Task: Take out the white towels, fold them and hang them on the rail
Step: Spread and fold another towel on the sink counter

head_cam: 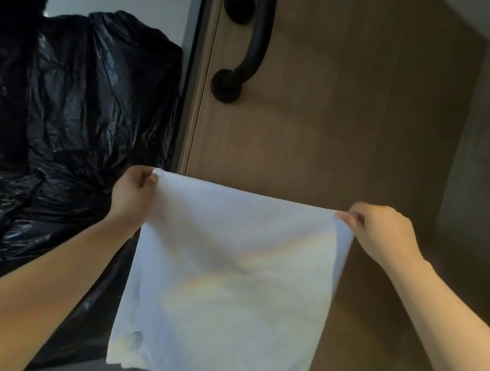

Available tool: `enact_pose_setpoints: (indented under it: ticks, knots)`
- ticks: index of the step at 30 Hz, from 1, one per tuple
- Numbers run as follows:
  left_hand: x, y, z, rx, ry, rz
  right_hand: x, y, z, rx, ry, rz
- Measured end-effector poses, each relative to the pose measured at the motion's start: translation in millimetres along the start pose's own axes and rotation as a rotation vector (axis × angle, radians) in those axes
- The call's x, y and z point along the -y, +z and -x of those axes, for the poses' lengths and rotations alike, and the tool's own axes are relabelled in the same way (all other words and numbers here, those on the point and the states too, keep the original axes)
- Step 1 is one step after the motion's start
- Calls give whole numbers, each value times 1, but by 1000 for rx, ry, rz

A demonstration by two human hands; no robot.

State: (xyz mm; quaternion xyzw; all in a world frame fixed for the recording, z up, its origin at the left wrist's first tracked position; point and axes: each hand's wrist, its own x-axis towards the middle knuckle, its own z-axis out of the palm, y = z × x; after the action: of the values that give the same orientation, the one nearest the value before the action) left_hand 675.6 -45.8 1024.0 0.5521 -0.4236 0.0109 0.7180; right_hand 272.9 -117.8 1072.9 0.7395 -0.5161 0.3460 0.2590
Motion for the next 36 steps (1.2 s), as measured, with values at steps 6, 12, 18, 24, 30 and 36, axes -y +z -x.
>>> enact_pose_setpoints:
  ticks: [6, 12, 18, 24, 30, 36]
  knots:
    - [-2, -1, 1, -5, 35, -22, 3, 1, 0, -29, 102, -152]
    - [-6, 2, 10, 0, 29, -21, 10, 8, 3, -56, 224, -193]
    - [-17, 2, 15, 12, 52, 39, 5, 19, 7, -65, 227, -348]
    - [-35, 10, 27, 55, 106, 65, 19, 33, 17, 153, 172, -318]
    - [-38, 26, 68, 315, 201, -24, 88, 34, 42, 229, 7, -632]
    - [-27, 22, 91, 416, 214, -67, 136, 45, 69, 323, -54, -922]
